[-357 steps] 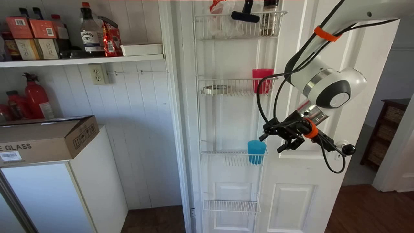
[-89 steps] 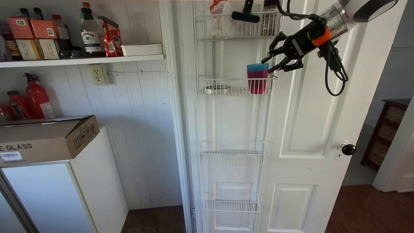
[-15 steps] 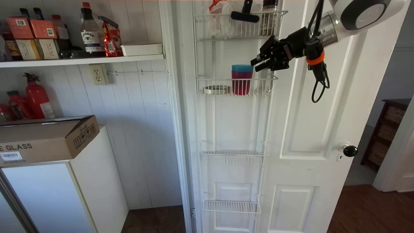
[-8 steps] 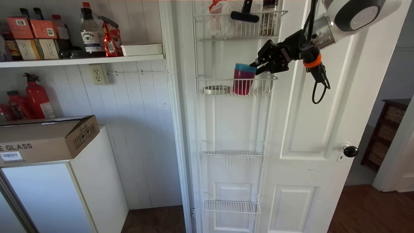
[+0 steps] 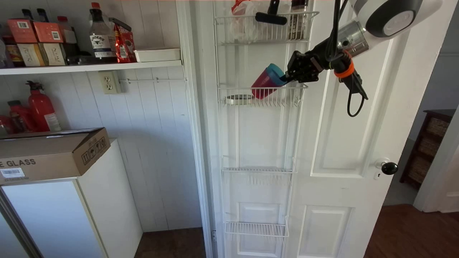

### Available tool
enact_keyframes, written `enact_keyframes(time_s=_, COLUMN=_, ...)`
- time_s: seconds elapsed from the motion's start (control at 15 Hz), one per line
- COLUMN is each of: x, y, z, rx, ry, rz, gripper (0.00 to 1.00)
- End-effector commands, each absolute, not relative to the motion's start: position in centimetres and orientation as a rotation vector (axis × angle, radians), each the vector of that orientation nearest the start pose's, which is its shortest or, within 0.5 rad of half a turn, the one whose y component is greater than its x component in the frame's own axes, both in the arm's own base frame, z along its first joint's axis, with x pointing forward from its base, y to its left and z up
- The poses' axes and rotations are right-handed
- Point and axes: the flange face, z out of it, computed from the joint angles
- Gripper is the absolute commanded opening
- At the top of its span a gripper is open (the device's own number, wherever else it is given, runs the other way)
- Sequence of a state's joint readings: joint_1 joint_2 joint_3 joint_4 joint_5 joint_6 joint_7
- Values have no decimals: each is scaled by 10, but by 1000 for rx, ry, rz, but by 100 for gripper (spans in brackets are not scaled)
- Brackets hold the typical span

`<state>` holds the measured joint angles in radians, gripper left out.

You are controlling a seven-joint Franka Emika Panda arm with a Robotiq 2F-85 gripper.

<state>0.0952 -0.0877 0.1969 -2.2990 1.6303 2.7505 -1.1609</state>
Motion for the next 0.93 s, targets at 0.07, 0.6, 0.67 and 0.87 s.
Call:
enact_keyframes(time_s=0.07, x=508, y=108, z=405, rx=-2330, ry=18, rz=-905, gripper=1)
enact_keyframes(time_s=0.6, x=504, y=84, z=410, rx=-2183, ry=33, rz=-887, gripper=1)
enact_keyframes(time_s=0.67, x=504, y=80, z=411, rx=-2166, ry=25, rz=-886, gripper=1)
enact_keyframes(time_s=0.87, x=504, y=70, z=412, rx=-2106, ry=-16, rz=-896, gripper=1)
